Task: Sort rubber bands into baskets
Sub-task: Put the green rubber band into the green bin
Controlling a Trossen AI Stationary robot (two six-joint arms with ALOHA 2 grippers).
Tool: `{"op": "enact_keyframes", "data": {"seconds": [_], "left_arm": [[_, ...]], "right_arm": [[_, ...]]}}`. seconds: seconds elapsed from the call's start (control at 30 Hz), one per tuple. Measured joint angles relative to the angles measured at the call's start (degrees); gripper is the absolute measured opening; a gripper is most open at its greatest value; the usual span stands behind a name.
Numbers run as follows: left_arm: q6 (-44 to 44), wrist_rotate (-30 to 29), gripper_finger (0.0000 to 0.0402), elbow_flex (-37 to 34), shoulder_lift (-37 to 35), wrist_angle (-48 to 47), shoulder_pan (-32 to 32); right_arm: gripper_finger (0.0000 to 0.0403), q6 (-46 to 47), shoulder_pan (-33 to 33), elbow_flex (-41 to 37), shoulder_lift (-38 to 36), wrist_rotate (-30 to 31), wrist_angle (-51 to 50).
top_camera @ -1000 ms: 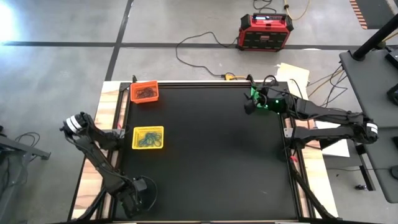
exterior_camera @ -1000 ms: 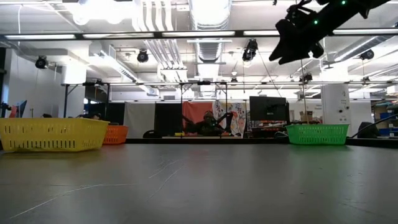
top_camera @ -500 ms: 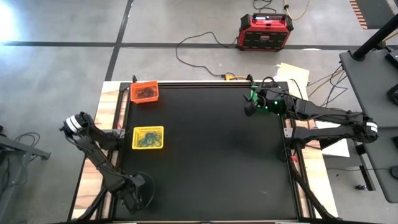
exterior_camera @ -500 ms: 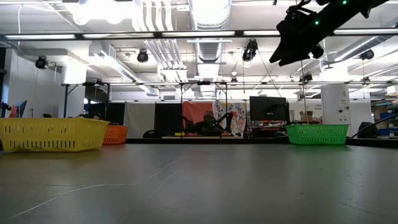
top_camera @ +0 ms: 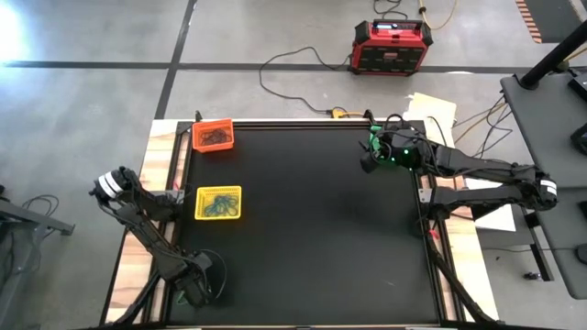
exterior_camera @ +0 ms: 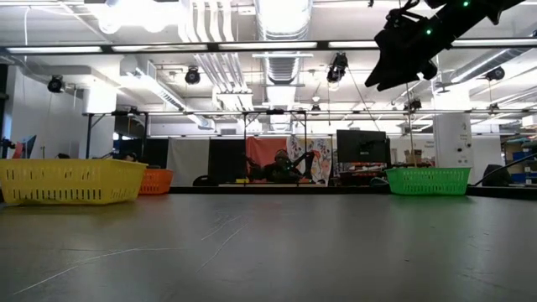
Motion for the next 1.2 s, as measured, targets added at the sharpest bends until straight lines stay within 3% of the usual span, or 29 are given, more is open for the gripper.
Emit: {"op": "enact_keyframes", "data": {"seconds": [0.23,0.43,0.57,0.7,0.83,1.03,1.2], "left_arm": [[2.1,-1.1,0.0157,0.1,1.0,1.7,0.7],[7.8,-1.2,0.0062,0.4,2.1,2.9,1.5],[11.2,-4.4,0.0007,2.2,2.1,1.8,2.0],[16.2,-14.9,0.0007,6.3,1.4,0.2,2.5],[23.0,-21.2,0.0001,9.0,0.0,-2.4,5.4],[39.4,-35.1,0.0,10.9,-1.1,1.1,14.4],[56.4,-46.1,0.0,10.5,-0.6,11.5,25.6]], "right_arm": [[0.0233,0.2,0.0,0.0,0.0,-1.3,0.0],[0.0233,0.2,0.0,0.0,0.0,-1.3,0.2],[0.0233,0.2,0.1,0.0,0.0,-1.4,0.4],[0.0233,-2.3,1.4,0.0,0.0,-2.7,4.8],[0.0233,-6.8,3.7,0.0,0.3,-5.7,13.3],[0.0233,-6.2,8.3,0.1,2.9,-19.9,19.7],[0.0233,-6.6,15.0,0.0,8.2,-22.1,19.7]]}}
